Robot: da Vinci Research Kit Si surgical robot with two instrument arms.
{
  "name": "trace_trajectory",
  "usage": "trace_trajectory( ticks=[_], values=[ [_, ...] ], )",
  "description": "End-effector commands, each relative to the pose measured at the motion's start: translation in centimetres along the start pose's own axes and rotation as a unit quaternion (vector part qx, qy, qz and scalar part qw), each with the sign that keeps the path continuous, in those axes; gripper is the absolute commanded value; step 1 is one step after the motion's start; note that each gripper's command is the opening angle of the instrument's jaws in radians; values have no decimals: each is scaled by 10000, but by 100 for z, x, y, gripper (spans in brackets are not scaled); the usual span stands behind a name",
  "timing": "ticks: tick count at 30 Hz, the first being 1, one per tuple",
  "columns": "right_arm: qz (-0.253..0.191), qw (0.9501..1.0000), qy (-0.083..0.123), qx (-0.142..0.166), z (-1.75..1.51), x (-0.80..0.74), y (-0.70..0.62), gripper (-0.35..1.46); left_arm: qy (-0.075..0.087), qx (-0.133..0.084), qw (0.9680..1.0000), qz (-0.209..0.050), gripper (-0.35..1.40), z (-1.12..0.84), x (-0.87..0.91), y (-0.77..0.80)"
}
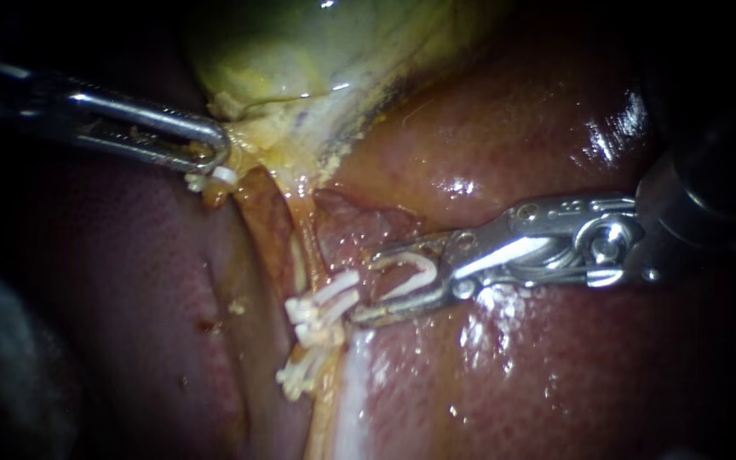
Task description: Clipping third clip right tube
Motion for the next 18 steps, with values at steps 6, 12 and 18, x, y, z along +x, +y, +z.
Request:
trace_trajectory(
  ticks=[6, 12, 18],
  values=[
    [83, 9986, 415, 314, -29, 19, -14, 47, -3, -2, 10000, 7, -35, 0, -1, -4],
    [229, 9950, 797, 548, -56, 52, -32, 45, -2, 0, 10000, 9, -35, 0, -2, -5],
    [358, 9942, 888, 495, -50, 73, -35, 45, -1, 3, 10000, 10, -35, 1, -2, -5]
  ],
)
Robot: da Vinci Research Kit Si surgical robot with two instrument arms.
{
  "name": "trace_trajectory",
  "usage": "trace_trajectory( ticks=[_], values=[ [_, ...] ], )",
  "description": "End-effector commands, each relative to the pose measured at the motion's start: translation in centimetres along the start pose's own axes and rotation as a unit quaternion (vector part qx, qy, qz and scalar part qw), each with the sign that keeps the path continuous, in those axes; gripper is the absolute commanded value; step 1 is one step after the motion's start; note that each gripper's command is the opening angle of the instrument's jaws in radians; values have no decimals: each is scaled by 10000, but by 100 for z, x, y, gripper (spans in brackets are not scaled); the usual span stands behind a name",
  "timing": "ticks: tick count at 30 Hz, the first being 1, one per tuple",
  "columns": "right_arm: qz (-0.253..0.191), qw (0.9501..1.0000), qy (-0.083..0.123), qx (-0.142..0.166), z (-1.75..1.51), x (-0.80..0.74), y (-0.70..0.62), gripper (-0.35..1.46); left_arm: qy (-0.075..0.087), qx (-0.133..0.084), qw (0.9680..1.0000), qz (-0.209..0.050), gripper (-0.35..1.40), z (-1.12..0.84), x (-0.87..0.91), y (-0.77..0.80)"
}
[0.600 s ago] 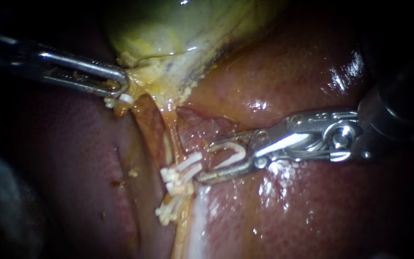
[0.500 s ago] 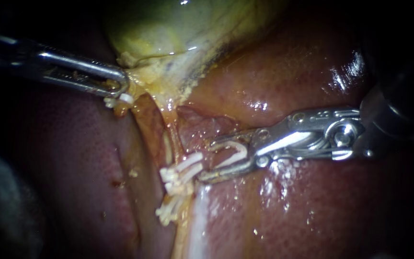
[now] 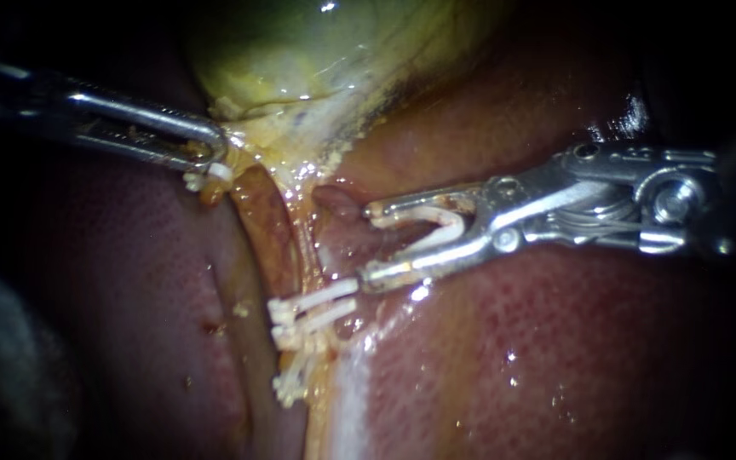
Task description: Clipping third clip right tube
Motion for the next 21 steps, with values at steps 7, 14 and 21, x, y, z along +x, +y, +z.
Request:
trace_trajectory(
  ticks=[7, 14, 21],
  values=[
    [148, 9999, 12, -69, 25, -1, 8, 45, 0, 5, 10000, 0, -35, 1, 0, 0],
    [458, 9987, 85, -226, 51, -2, 22, 46, -4, 1, 10000, 3, -35, 3, -2, 0],
    [817, 9956, 450, -22, 72, -1, 23, 47, -10, -7, 10000, 4, -35, 4, -2, 0]
  ],
)
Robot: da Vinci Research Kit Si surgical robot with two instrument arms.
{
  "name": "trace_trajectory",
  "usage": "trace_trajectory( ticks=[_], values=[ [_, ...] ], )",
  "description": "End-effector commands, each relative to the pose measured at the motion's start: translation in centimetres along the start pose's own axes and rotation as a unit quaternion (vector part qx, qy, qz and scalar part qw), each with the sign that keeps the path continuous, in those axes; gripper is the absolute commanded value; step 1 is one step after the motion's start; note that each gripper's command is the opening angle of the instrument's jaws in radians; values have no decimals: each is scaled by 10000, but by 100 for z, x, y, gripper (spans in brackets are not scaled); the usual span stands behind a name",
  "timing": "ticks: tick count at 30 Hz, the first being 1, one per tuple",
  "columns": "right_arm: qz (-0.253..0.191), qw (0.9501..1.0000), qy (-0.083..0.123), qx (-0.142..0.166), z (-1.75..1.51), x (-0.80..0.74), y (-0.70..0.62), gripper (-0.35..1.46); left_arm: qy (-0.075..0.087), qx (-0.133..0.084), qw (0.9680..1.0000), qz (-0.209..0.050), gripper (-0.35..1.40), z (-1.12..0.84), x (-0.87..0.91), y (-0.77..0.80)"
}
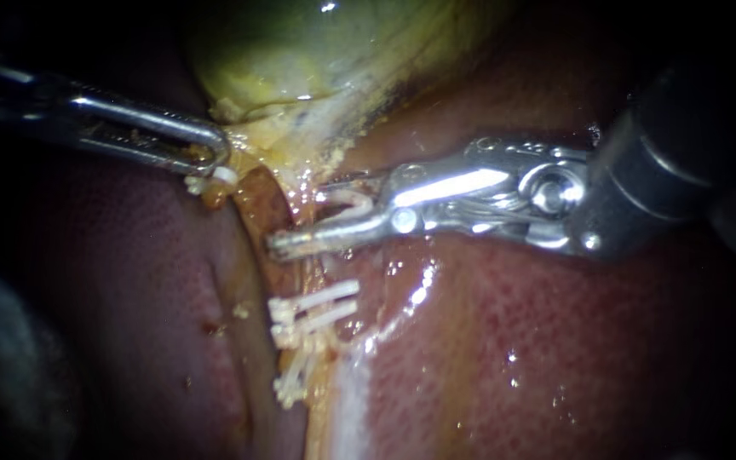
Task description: Clipping third clip right tube
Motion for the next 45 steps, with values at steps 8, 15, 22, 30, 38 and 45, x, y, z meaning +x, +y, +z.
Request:
trace_trajectory(
  ticks=[8, 15, 22, 30, 38, 45],
  values=[
    [376, 9957, 648, 541, 13, 3, -10, 47, -8, -9, 10000, 2, -35, 1, -1, 0],
    [484, 9912, 928, 809, 10, 17, -31, 45, -8, -9, 10000, 2, -35, 1, -1, 0],
    [569, 9897, 1009, 846, 4, 41, -42, 42, -8, -9, 10000, 2, -35, 1, -1, 0],
    [590, 9894, 1090, 757, 0, 43, -38, 19, -8, -9, 10000, 2, -35, 2, -1, 0],
    [1094, 9851, 1075, 773, -5, 40, -39, -35, -7, -9, 10000, 2, -35, 2, -1, 0],
    [1153, 9848, 1058, 751, -12, 37, -42, -35, -7, -8, 10000, 3, -35, 2, -1, 0]
  ],
)
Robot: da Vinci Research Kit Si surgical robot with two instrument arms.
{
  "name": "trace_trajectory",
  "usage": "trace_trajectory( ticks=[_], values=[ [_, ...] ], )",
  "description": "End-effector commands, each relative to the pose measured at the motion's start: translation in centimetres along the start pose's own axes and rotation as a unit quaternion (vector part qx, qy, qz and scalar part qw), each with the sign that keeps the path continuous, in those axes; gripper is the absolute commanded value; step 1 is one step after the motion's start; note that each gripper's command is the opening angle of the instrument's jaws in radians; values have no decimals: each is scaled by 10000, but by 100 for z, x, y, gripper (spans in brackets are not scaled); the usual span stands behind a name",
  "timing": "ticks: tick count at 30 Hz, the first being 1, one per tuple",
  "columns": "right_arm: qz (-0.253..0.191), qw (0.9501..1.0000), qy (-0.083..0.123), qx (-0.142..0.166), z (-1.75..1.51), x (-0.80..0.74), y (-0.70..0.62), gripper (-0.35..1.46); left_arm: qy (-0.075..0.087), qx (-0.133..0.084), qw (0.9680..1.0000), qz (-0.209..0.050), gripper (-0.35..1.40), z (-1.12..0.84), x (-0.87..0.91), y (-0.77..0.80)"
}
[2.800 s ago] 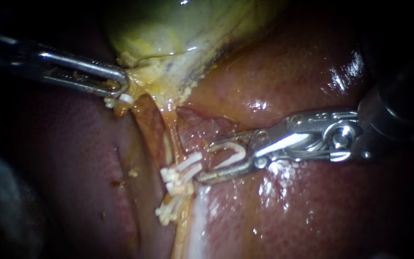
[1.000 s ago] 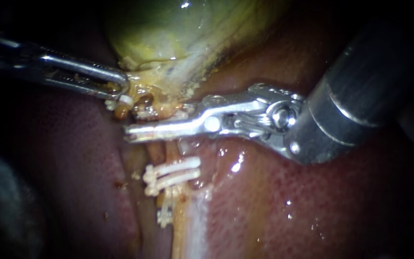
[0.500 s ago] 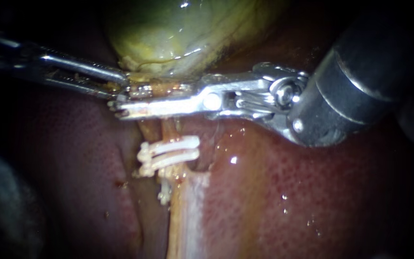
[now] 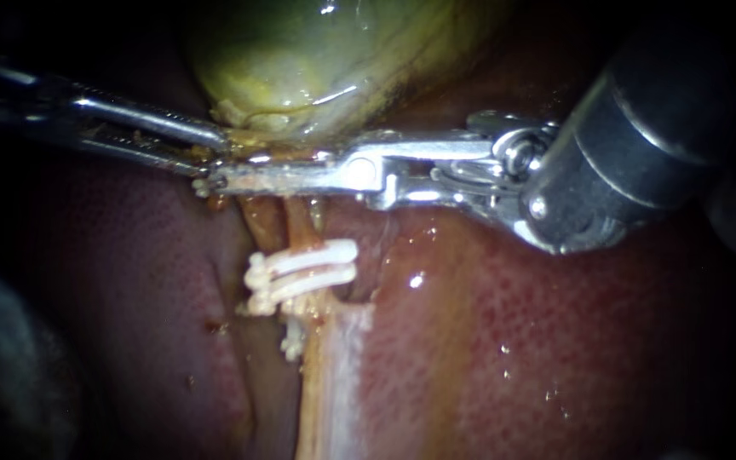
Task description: Clipping third clip right tube
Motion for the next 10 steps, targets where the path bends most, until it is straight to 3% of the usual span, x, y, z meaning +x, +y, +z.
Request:
trace_trajectory(
  ticks=[1, 10],
  values=[
    [-8, 10000, -10, -3, 0, -1, 0, -35, 1, 3, 10000, 1, -35, 0, 0, 0],
    [-19, 10000, -14, -4, 1, -4, 1, -35, 1, 3, 10000, 4, -35, 1, 0, -2]
  ],
)
